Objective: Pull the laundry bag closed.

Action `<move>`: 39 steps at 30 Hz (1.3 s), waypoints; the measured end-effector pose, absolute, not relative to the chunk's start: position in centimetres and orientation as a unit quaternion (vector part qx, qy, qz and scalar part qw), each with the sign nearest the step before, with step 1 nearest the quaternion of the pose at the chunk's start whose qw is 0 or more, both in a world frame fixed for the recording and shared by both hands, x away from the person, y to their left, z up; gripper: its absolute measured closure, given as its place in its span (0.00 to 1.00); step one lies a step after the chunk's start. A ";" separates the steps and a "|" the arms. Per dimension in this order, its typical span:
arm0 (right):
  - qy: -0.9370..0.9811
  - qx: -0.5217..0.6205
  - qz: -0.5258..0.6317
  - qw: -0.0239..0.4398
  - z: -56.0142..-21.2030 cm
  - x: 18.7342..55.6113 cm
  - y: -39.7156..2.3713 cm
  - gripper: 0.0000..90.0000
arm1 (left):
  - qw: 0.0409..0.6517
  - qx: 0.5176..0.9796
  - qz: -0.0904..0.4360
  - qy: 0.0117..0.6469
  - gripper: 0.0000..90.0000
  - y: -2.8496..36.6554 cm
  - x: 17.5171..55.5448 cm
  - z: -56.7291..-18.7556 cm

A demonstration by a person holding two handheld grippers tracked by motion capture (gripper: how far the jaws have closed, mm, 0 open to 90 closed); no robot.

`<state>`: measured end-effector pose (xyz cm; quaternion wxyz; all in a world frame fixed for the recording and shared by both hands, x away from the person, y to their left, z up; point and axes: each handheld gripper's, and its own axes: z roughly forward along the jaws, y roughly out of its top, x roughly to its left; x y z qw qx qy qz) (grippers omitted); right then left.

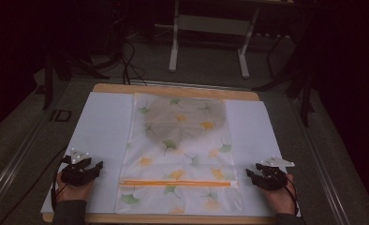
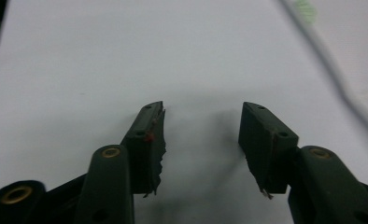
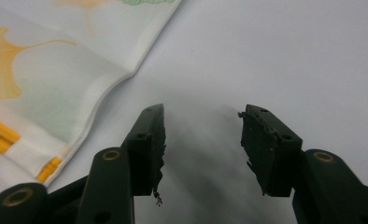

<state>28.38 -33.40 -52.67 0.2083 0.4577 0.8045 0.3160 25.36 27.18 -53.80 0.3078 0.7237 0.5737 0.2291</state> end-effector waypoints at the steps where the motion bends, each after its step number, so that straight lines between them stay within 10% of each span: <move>1: 0.805 0.457 0.316 0.206 -52.7 28.3 -33.4 0.56 | 0.309 0.728 0.229 0.568 0.60 27.1 25.3 -53.7; 39: 0.876 0.344 0.296 0.160 -49.7 28.4 -27.4 0.67 | 0.335 0.752 0.177 0.540 0.64 27.4 24.9 -53.2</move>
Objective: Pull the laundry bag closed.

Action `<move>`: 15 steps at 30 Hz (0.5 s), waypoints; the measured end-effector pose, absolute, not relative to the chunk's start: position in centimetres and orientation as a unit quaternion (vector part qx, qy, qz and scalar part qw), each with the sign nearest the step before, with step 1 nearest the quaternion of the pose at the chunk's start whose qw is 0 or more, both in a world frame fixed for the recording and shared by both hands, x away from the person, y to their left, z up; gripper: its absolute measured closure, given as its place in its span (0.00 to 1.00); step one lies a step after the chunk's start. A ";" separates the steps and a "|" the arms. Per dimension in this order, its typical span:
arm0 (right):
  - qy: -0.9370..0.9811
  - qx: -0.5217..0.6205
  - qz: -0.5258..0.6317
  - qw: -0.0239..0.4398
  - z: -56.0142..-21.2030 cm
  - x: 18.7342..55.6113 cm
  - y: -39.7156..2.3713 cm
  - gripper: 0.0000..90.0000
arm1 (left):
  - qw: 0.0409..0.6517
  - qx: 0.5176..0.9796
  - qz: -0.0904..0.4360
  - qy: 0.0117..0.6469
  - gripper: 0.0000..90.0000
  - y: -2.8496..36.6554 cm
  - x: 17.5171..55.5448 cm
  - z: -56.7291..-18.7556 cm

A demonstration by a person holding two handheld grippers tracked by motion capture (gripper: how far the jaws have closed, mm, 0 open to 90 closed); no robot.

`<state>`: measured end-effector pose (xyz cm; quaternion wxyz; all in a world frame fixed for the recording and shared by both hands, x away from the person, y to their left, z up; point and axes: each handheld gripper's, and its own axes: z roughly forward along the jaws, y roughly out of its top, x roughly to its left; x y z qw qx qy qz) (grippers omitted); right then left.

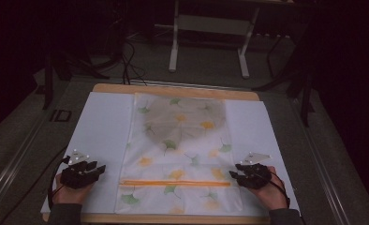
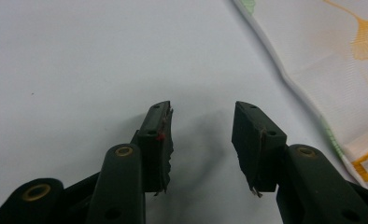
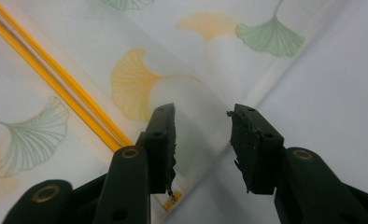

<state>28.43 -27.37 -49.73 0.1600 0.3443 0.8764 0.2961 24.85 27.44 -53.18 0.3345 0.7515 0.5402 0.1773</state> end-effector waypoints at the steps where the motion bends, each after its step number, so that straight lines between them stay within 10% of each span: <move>1: 0.878 0.341 0.295 0.158 -49.7 28.5 -27.2 0.67 | 0.334 0.753 0.178 0.539 0.65 27.4 24.9 -53.2; 15: 0.901 0.292 0.286 0.143 -49.0 29.0 -24.1 0.66 | 0.324 0.763 0.176 0.530 0.65 27.1 25.0 -53.3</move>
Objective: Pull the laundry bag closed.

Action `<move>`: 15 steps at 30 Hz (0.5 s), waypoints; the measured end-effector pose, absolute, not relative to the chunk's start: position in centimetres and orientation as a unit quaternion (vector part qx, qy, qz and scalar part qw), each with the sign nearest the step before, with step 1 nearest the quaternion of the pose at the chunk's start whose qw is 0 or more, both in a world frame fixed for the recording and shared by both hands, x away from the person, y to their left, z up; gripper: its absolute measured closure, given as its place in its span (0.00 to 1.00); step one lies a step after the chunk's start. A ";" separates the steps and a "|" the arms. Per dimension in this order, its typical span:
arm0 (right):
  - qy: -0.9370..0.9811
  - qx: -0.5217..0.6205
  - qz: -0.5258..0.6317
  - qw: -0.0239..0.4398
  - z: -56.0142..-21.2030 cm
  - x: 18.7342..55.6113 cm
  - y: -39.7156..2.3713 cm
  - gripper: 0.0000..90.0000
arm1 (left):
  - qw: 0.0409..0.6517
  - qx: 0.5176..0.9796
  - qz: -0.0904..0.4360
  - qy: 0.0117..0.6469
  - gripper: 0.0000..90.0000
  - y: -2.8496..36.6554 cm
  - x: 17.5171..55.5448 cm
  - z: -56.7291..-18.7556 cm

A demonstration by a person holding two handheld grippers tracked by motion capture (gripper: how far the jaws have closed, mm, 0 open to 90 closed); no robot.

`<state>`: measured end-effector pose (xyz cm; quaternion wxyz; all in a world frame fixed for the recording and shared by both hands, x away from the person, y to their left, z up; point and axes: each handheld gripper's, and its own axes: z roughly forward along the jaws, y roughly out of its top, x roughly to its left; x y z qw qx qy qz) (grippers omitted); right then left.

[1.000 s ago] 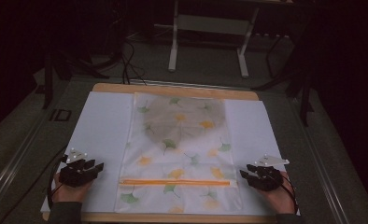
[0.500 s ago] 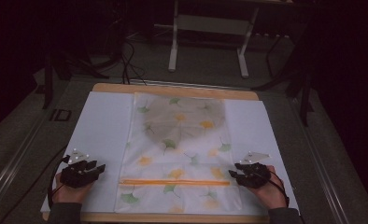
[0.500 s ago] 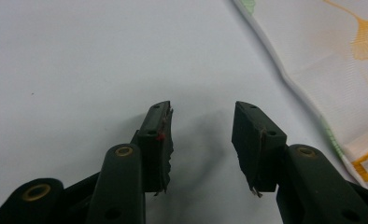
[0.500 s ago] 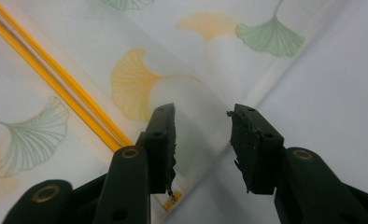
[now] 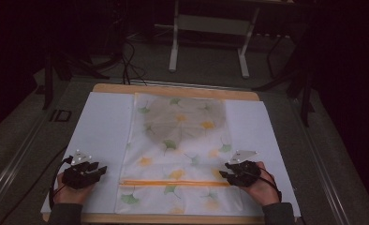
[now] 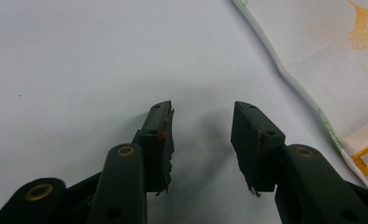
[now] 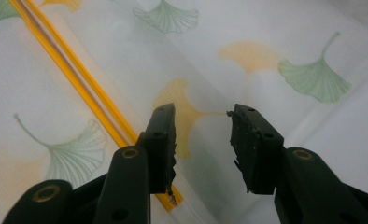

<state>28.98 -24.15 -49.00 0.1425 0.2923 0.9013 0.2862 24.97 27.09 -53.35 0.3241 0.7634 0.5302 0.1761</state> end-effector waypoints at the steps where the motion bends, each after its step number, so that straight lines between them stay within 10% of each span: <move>1: 0.902 0.290 0.287 0.142 -49.0 29.0 -23.9 0.66 | 0.324 0.764 0.176 0.530 0.64 27.1 25.0 -53.3; 15: 0.913 0.255 0.293 0.123 -49.2 29.2 -20.5 0.66 | 0.323 0.767 0.176 0.526 0.66 27.0 24.9 -53.3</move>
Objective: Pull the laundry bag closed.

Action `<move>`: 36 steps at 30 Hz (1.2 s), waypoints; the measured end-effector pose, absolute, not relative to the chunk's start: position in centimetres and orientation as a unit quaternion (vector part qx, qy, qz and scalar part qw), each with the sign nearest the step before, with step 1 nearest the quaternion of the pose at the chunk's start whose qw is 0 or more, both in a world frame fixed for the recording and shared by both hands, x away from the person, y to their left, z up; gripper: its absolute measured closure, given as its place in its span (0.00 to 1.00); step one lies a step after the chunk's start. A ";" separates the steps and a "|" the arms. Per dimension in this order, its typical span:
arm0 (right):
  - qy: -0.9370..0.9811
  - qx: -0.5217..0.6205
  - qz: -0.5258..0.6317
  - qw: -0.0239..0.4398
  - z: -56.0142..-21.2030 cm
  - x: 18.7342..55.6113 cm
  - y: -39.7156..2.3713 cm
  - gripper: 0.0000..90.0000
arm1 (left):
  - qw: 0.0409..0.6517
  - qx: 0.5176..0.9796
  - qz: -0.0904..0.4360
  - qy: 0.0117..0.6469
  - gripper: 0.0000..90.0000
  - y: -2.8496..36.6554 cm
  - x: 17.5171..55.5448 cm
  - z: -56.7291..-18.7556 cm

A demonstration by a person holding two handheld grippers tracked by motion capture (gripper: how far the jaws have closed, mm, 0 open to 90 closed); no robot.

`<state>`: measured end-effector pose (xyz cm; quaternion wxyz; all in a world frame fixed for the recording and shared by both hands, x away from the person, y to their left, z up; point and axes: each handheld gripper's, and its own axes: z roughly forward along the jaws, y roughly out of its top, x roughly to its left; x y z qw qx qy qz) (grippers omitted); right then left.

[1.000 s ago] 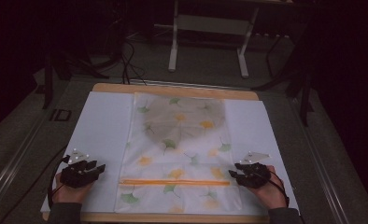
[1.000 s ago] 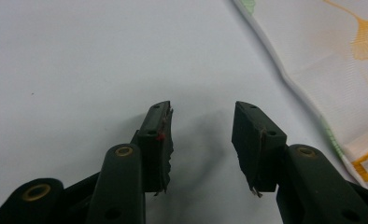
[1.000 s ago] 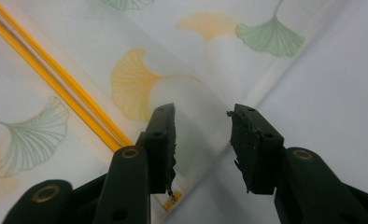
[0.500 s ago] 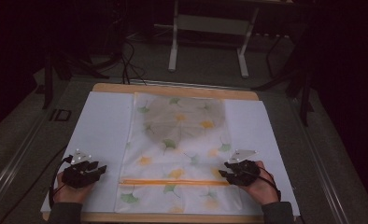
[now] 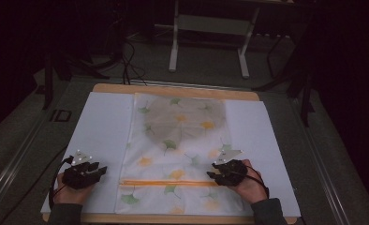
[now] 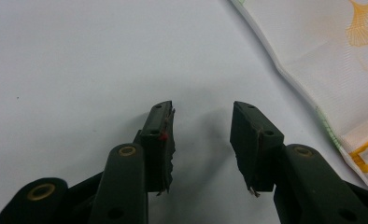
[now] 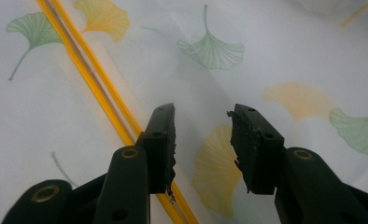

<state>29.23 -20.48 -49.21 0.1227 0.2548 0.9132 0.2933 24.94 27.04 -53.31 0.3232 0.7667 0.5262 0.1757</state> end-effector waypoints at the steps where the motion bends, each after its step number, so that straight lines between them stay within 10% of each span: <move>1: 0.913 0.255 0.293 0.123 -49.2 29.2 -20.5 0.66 | 0.323 0.767 0.176 0.526 0.66 27.0 24.9 -53.3; 36: 0.933 0.171 0.301 0.096 -48.8 29.1 -13.2 0.68 | 0.321 0.773 0.176 0.519 0.68 27.0 24.9 -53.1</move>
